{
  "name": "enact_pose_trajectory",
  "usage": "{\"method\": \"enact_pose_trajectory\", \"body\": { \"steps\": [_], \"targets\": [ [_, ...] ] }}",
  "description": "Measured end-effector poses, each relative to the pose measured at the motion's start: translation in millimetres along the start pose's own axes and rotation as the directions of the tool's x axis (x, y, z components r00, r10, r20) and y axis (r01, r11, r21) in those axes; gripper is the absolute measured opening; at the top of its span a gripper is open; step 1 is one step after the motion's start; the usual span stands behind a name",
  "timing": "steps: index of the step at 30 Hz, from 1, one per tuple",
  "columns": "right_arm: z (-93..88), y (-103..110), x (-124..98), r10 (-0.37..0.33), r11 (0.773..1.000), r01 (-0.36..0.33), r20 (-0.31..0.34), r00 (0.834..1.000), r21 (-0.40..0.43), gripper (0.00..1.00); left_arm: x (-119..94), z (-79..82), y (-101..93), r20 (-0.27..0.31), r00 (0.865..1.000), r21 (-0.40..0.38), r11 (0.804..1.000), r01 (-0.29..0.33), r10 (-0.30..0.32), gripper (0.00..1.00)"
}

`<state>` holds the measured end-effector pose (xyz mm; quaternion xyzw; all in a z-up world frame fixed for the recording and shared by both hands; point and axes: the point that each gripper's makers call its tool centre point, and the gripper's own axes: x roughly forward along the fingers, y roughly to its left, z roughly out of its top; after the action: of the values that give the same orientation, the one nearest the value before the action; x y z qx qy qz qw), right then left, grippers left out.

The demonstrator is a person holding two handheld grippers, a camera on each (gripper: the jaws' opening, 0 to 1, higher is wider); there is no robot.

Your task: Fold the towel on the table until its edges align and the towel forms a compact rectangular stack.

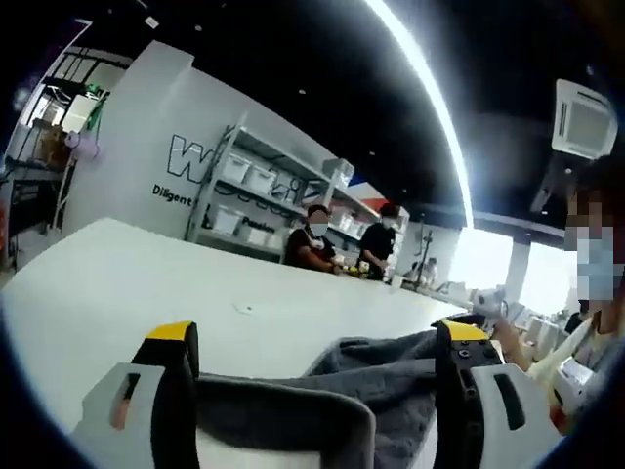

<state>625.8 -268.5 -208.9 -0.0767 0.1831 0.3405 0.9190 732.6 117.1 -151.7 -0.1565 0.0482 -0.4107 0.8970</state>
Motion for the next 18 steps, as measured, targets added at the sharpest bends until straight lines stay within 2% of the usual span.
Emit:
{"method": "enact_pose_trajectory", "body": {
  "steps": [1,3,5,6,9,11,13,15,18],
  "targets": [
    [8.8,-3.8,-1.5,-0.017,0.999,0.015,0.053,0.998,0.042,0.92,0.2,-0.7,0.5,-0.004,1.0,0.0,1.0,0.001,-0.001,0.99],
    [16.5,-11.3,-6.7,-0.037,0.996,0.028,0.108,0.993,0.088,0.92,0.4,-1.5,1.9,-0.015,1.0,-0.002,1.0,0.012,-0.012,0.99],
    [18.0,-21.5,-11.3,-0.072,0.99,0.055,0.13,0.989,0.129,0.91,0.4,-1.9,0.7,-0.016,1.0,-0.006,1.0,0.019,-0.019,0.99],
    [16.9,-35.6,-15.8,-0.134,0.98,0.109,0.142,0.981,0.169,0.89,0.2,-1.2,0.6,-0.015,1.0,-0.008,1.0,0.022,-0.022,0.99],
    [15.9,-41.3,-17.6,-0.158,0.975,0.131,0.144,0.977,0.181,0.81,0.0,-1.0,0.7,-0.015,1.0,-0.008,1.0,0.022,-0.023,0.99],
    [6.1,-70.4,-25.0,-0.279,0.934,0.235,0.138,0.95,0.27,0.76,-0.3,-0.4,1.1,-0.016,1.0,-0.009,1.0,0.022,-0.022,0.99],
    [2.0,-77.9,-28.5,-0.301,0.926,0.259,0.124,0.946,0.273,0.66,-0.4,0.3,0.8,-0.013,1.0,-0.014,1.0,0.026,-0.026,0.98],
    [-5.2,-93.4,-32.0,-0.327,0.92,0.293,0.098,0.94,0.261,0.53,-0.6,0.6,-1.1,-0.011,0.999,-0.016,0.999,0.031,-0.031,0.98],
    [-14.2,-95.0,-28.6,-0.333,0.917,0.305,0.072,0.94,0.258,0.48,-2.4,2.6,-1.2,-0.005,1.0,-0.016,0.999,0.031,-0.031,0.98]
  ]
}}
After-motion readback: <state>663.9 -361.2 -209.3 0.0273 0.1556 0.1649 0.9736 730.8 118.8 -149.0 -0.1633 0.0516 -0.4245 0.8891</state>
